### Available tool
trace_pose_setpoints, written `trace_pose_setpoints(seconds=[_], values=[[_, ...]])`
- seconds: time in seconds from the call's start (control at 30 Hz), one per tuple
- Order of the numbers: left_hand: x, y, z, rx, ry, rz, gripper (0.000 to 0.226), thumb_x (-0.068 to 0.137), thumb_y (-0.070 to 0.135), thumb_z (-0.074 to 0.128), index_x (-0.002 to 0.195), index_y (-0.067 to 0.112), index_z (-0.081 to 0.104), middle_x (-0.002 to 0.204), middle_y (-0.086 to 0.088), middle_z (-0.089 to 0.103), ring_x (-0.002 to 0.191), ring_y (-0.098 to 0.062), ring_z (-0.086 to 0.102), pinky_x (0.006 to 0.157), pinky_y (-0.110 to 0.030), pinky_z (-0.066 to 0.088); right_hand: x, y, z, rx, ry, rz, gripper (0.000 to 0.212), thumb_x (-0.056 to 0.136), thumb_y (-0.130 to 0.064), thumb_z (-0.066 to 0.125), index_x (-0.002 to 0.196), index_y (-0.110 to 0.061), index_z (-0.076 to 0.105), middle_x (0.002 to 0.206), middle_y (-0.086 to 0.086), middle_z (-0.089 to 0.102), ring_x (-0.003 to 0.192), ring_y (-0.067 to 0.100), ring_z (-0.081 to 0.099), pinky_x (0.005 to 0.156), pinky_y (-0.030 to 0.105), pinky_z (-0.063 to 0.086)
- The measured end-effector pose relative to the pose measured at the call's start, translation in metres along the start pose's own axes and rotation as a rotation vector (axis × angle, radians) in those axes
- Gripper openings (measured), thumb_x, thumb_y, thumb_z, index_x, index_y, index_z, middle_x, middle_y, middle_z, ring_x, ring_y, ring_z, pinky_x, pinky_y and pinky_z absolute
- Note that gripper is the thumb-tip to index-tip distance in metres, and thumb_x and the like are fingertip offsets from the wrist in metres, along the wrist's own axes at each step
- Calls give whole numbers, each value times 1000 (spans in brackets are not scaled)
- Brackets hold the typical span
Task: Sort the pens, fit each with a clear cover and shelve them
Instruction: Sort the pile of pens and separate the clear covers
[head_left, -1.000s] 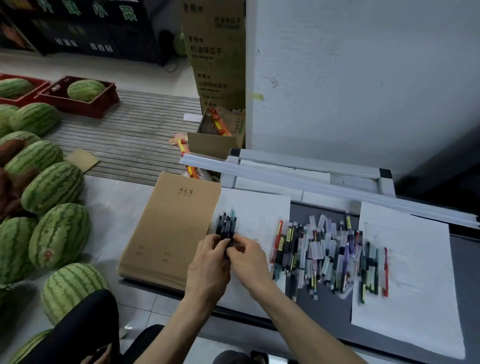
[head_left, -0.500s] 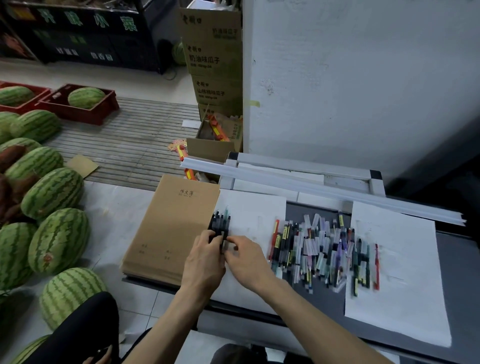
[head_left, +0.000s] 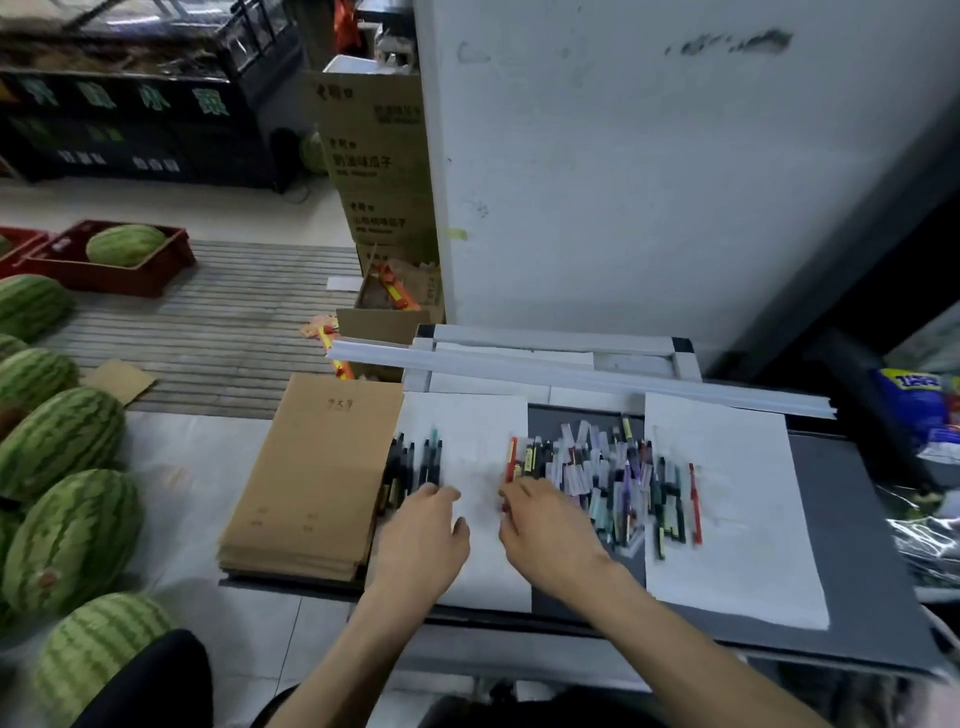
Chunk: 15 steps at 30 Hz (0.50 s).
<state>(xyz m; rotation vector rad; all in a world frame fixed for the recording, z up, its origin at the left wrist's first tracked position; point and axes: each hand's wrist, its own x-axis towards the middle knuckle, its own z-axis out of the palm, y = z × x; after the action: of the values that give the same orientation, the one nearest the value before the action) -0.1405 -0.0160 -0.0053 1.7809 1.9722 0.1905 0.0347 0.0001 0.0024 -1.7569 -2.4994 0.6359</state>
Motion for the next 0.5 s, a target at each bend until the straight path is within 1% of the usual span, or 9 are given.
trace_pose_setpoints(seconds=[0.13, 0.23, 0.37, 0.43, 0.5], values=[[1, 12, 13, -22, -41, 48, 42, 101, 28, 54, 143, 23, 56, 139, 5, 57, 120, -15, 61, 92, -34, 55, -17, 23, -1, -29, 22, 41, 31, 99, -21, 46, 125, -16, 60, 123, 2, 62, 114, 22, 57, 93, 33, 51], [3, 19, 22, -36, -47, 64, 43, 100, 26, 56, 142, 22, 57, 136, 4, 60, 117, -16, 64, 89, -31, 55, -25, 37, -1, -29, 27, 64, 34, 97, -17, 47, 128, -15, 60, 125, 3, 63, 115, 23, 58, 96, 36, 53], [9, 25, 33, -82, -59, 48, 46, 99, 29, 58, 144, 19, 57, 130, -1, 66, 118, -19, 64, 94, -33, 53, -30, 47, -1, -37, 56, 58, 33, 100, -16, 48, 131, -16, 60, 126, 1, 63, 113, 20, 59, 93, 32, 52], [12, 29, 38, -110, -62, 40, 50, 98, 33, 61, 145, 17, 55, 130, -4, 67, 121, -21, 62, 97, -34, 52, -29, 49, -2, -52, 55, 37, 33, 100, -16, 48, 131, -15, 60, 126, 2, 64, 112, 21, 59, 90, 33, 52], [14, 35, 41, -130, -78, 18, 53, 97, 35, 65, 144, 15, 53, 128, -6, 68, 120, -24, 62, 96, -34, 51, -25, 52, -3, -66, 46, 1, 34, 99, -13, 49, 131, -13, 61, 126, 4, 64, 112, 24, 60, 90, 35, 52]])
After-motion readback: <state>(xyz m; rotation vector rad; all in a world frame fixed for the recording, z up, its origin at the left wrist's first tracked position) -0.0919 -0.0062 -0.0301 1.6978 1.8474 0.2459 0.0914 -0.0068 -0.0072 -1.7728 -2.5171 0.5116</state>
